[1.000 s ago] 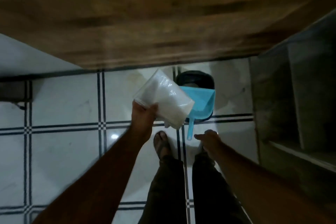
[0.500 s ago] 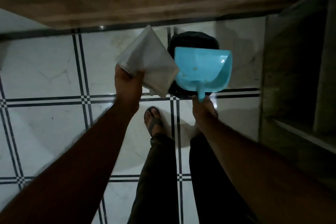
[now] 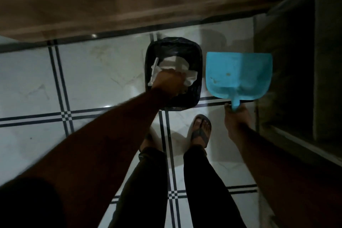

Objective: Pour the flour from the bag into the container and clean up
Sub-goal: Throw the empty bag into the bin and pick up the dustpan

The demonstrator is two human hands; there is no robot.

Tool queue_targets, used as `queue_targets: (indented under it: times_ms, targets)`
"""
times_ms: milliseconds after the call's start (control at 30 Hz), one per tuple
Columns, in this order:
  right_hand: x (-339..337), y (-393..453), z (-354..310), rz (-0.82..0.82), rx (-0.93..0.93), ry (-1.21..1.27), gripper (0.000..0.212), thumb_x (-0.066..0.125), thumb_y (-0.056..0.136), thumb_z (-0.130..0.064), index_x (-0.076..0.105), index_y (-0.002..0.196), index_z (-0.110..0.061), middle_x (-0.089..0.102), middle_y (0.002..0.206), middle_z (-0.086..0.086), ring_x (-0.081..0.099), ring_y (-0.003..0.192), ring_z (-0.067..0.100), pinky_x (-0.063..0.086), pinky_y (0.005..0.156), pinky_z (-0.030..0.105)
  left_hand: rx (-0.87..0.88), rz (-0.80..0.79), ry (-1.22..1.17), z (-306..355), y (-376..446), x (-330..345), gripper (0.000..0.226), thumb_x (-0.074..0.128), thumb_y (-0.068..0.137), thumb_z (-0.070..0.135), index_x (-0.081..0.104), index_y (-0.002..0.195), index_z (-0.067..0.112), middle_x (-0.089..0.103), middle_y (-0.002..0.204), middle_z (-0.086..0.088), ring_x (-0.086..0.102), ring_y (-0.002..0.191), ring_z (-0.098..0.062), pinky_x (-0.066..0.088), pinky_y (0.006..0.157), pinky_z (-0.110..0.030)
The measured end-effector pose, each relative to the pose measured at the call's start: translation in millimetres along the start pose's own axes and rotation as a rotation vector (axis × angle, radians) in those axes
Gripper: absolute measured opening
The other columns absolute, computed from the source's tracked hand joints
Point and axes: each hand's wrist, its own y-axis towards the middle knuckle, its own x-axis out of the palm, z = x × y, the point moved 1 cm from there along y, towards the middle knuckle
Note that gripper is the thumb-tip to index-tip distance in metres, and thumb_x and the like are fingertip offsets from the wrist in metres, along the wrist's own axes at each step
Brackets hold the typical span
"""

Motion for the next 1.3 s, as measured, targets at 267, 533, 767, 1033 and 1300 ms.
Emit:
queue_targets:
  times_ms: [267,533,767,1033,1300]
  targets:
    - [41.3,50.7,54.3,0.032,0.021,0.014,0.031,0.071,0.100,-0.032,0.067,0.123,-0.012,0.064,0.102,0.001,0.064,0.097,0.025,0.053,0.089,0.040,0.028,-0.293,0.092,-7.1,74.8,132.0,0.032,0.049,0.112,0.029,0.064,0.135,0.014,0.068,0.137,-0.015,0.066,0.124,-0.038,0.054,0.096,-0.046]
    - [16.8,27.7,54.1,0.011,-0.028,-0.044,0.024,0.071,0.100,-0.033,0.064,0.114,-0.015,0.067,0.099,0.003,0.067,0.095,0.027,0.056,0.088,0.044,-0.146,-0.276,-0.166,-28.7,61.4,133.4,0.077,0.065,0.102,0.046,0.035,0.165,0.014,0.040,0.168,-0.018,0.040,0.153,-0.042,0.030,0.126,-0.054]
    - [-52.4,-44.4,-3.7,-0.084,-0.088,-0.038,0.016,0.067,0.100,-0.036,0.058,0.103,-0.024,0.064,0.102,0.002,0.065,0.095,0.027,0.054,0.090,0.042,-0.062,-0.248,-0.214,-30.2,-35.9,13.1,0.093,0.073,0.096,0.048,0.027,0.169,0.012,0.033,0.173,-0.016,0.035,0.157,-0.036,0.031,0.128,-0.048]
    - [-159.9,-183.7,-84.1,-0.133,-0.096,0.115,0.013,0.064,0.102,-0.033,0.061,0.097,-0.022,0.064,0.087,0.004,0.066,0.078,0.030,0.060,0.062,0.031,0.014,-0.176,-0.315,-9.8,-165.7,-150.8,0.048,0.067,0.103,0.038,0.066,0.139,0.006,0.068,0.137,-0.017,0.063,0.128,-0.035,0.047,0.107,-0.041]
    - [-304.2,-331.0,-120.0,0.084,-0.204,0.343,0.034,0.072,0.096,-0.050,0.059,0.089,-0.019,0.064,0.067,0.006,0.060,0.049,0.021,0.048,0.042,0.025,0.098,0.045,-0.721,88.3,-264.5,-338.5,0.055,0.079,0.086,0.041,0.073,0.128,0.005,0.080,0.116,-0.011,0.077,0.107,-0.025,0.059,0.100,-0.036]
